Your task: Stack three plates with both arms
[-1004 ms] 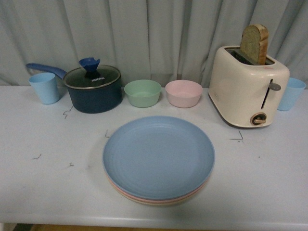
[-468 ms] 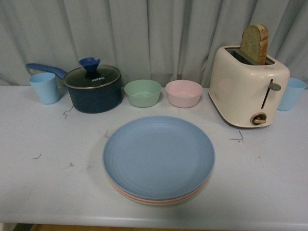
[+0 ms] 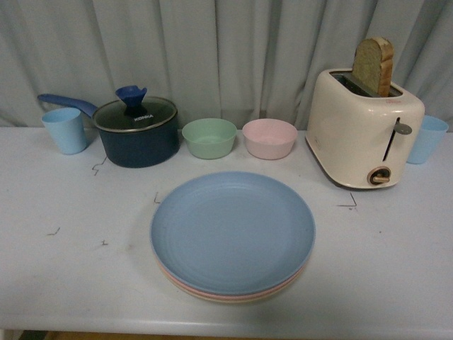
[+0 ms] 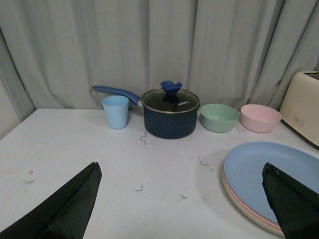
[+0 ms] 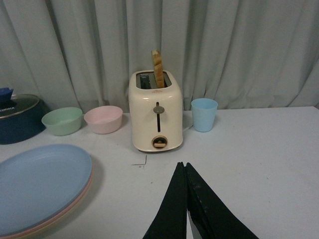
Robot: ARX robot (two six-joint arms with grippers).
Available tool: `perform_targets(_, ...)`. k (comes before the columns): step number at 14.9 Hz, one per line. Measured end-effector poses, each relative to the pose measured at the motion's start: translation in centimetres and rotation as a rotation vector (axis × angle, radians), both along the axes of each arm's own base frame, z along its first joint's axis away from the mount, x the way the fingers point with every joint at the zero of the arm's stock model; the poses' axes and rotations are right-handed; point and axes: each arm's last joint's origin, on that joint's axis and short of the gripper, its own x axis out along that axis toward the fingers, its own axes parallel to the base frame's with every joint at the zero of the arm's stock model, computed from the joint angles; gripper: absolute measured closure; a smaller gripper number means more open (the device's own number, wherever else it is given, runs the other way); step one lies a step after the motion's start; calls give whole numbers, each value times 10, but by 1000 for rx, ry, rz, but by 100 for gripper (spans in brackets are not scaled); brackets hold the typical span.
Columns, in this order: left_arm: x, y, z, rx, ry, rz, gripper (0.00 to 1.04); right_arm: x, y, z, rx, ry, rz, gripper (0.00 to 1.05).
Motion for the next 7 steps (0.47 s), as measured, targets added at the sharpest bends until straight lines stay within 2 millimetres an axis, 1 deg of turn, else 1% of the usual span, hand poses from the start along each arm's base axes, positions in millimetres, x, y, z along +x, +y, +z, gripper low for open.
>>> perform_targets(1,0,0,0,0,0,0,7,0,0,0,0,1,0,103)
perform_targets(2,0,0,0,0,0,0,7,0,0,0,0,0,0,93)
perform_targets(4,0,0,0,0,0,0,7,0,0,0,0,0,0,67)
perform_targets(5,0,0,0,0,0,0,7,0,0,0,0,0,0,44)
perform_targets(6,0,0,0,0,0,0,7,0,0,0,0,0,0,7)
perform_targets(7,0,0,0,0,0,0,7,0,0,0,0,0,0,6)
